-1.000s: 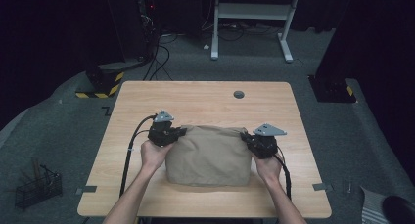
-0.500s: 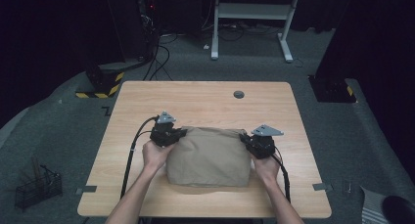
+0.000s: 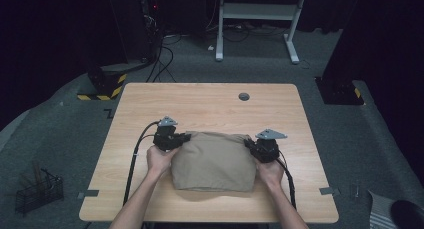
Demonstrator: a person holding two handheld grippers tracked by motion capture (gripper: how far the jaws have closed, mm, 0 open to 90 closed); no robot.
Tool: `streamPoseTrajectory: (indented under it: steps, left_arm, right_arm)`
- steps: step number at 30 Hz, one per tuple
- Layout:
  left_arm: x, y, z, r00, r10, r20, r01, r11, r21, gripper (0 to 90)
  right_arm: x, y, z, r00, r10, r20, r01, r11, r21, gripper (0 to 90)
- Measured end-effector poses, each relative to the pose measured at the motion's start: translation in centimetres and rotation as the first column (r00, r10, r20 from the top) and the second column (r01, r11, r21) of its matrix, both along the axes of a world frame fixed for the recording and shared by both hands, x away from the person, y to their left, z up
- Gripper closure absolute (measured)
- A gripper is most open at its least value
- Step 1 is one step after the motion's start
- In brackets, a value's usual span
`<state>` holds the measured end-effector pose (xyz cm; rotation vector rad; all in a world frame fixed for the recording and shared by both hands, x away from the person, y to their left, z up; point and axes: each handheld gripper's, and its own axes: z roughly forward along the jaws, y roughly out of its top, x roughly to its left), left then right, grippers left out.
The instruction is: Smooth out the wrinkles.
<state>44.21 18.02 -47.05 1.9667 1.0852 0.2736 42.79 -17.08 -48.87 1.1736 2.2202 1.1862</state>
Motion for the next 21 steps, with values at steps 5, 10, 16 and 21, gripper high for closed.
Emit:
streamPoseTrajectory:
  steps: [5,10,16,21]
  left_arm:
    - [0.0,0.0,-0.4,1.0,-0.001,-0.008,0.001,0.9999,0.011,84.5]
    - [0.1,-0.1,-0.4,0.9998,0.007,-0.019,-0.007,1.0,0.006,84.2]
    - [0.1,0.1,0.2,0.9996,0.028,-0.002,-0.028,0.9995,-0.015,72.0]
    - [0.1,1.0,0.3,0.9977,0.067,0.007,-0.067,0.9959,-0.061,63.2]
  right_arm:
    - [0.1,0.3,-0.4,0.9999,-0.004,-0.009,0.004,1.0,-0.026,87.3]
    - [0.0,0.5,-0.3,0.9999,-0.01,-0.014,0.009,0.999,-0.038,86.8]
    - [0.1,0.2,0.0,0.9992,-0.03,-0.025,0.029,0.999,-0.02,73.8]
    - [0.3,-0.3,0.1,0.9988,-0.043,-0.025,0.043,0.999,0.005,75.7]
